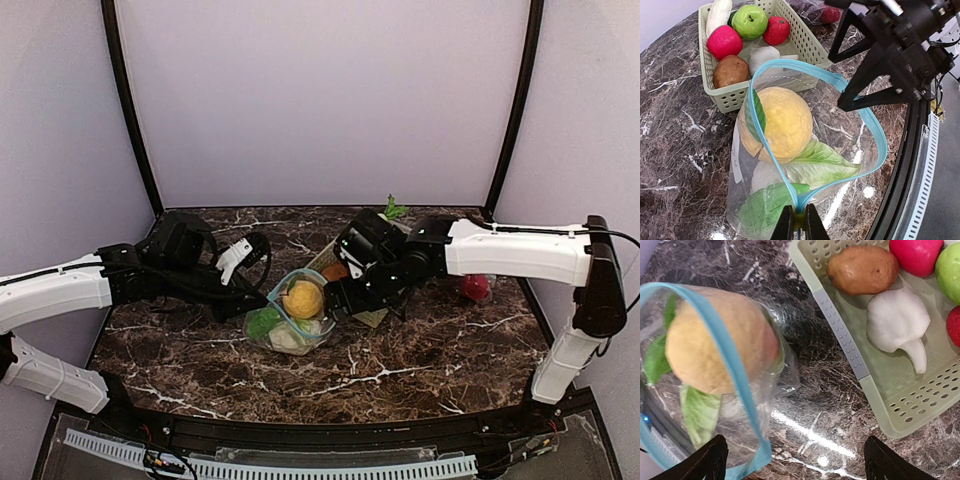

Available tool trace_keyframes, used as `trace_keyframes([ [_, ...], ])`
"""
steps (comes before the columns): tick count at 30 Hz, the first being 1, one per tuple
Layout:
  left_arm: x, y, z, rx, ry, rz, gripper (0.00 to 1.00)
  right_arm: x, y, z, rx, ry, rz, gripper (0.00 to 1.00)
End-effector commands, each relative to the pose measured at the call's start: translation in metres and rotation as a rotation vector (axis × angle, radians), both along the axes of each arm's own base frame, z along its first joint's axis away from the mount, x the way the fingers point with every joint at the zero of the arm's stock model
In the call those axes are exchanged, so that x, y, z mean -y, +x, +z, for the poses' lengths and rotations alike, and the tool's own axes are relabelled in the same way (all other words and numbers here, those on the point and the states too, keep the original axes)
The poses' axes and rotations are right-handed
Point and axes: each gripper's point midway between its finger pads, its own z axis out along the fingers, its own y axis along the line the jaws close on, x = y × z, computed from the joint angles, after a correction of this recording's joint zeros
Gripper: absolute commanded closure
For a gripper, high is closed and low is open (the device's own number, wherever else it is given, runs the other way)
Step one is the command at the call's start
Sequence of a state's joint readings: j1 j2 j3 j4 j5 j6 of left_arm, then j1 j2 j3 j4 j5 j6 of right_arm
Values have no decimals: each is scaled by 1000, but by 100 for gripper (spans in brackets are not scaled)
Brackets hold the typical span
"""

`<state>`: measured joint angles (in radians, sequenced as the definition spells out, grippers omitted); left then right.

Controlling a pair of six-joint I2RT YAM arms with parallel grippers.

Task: Place the food in the zip-top bag and seal the zipper
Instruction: Adjust the fake vegetable in the zipper food storage bag.

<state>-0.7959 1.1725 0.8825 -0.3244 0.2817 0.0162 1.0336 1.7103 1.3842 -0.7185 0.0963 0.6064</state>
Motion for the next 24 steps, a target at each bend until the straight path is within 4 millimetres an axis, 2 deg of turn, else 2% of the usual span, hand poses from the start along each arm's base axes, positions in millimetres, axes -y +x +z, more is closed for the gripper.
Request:
trace_keyframes([
  [1, -7, 3, -2, 20, 35, 26, 99, -7, 2, 53, 63, 127, 21, 7],
  [8, -14, 7, 0, 47, 54, 57, 99, 9, 8, 67, 105, 128, -20, 10],
  [15, -22, 10, 7, 88, 58, 91, 99, 51, 32, 65, 133, 76, -104, 16],
  [19, -29, 13, 9, 108, 76, 120, 99, 69, 54, 55, 126, 36, -127, 19],
  [24, -30, 13, 9, 111, 80, 124, 99, 75, 82, 35, 102, -10, -117, 25],
])
